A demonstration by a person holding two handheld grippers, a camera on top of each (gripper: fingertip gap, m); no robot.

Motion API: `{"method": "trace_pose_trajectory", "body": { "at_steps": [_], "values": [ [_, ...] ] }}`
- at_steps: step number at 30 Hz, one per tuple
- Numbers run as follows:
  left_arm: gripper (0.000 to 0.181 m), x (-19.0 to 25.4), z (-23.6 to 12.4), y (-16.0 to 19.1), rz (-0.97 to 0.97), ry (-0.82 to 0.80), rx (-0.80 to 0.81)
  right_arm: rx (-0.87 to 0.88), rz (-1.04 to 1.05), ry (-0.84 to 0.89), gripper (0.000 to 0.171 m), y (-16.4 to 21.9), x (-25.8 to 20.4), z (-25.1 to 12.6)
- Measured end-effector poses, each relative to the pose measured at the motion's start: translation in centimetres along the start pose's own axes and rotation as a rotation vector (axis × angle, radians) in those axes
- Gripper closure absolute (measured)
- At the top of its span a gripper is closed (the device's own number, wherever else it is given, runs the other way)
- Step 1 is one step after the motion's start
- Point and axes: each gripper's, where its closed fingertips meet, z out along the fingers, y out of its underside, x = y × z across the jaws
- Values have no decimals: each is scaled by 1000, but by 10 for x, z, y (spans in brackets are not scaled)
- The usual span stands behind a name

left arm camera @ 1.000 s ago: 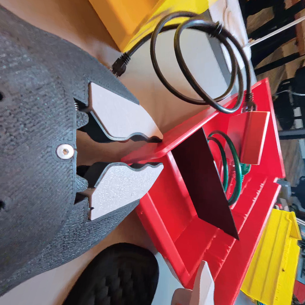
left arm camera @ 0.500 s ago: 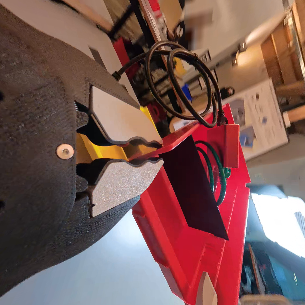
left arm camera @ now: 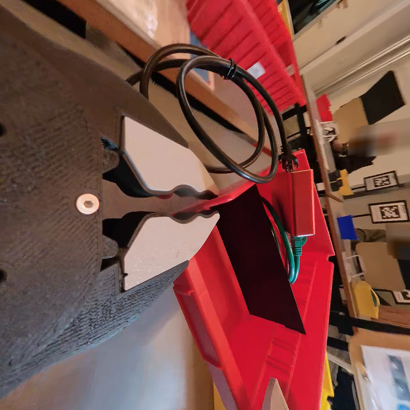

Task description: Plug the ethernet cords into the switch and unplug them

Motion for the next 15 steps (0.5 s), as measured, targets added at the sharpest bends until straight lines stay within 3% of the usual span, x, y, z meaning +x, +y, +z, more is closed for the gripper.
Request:
{"method": "trace_pose_trajectory", "body": {
  "at_steps": [4,8,10,12,15],
  "values": [
    [172,4,30,55,-73,41,-64,-118,37,15,156,48,-1,24],
    [174,7,48,63,-87,-3,-84,-209,-17,16,152,73,1,22],
    [169,20,60,74,-116,94,-149,-235,-24,-23,138,75,0,12],
    [154,30,62,72,-155,201,-157,-240,-38,-93,128,70,-3,-6],
    [143,7,44,47,-28,115,-90,-262,-126,-172,113,60,13,-40]
  ]
}}
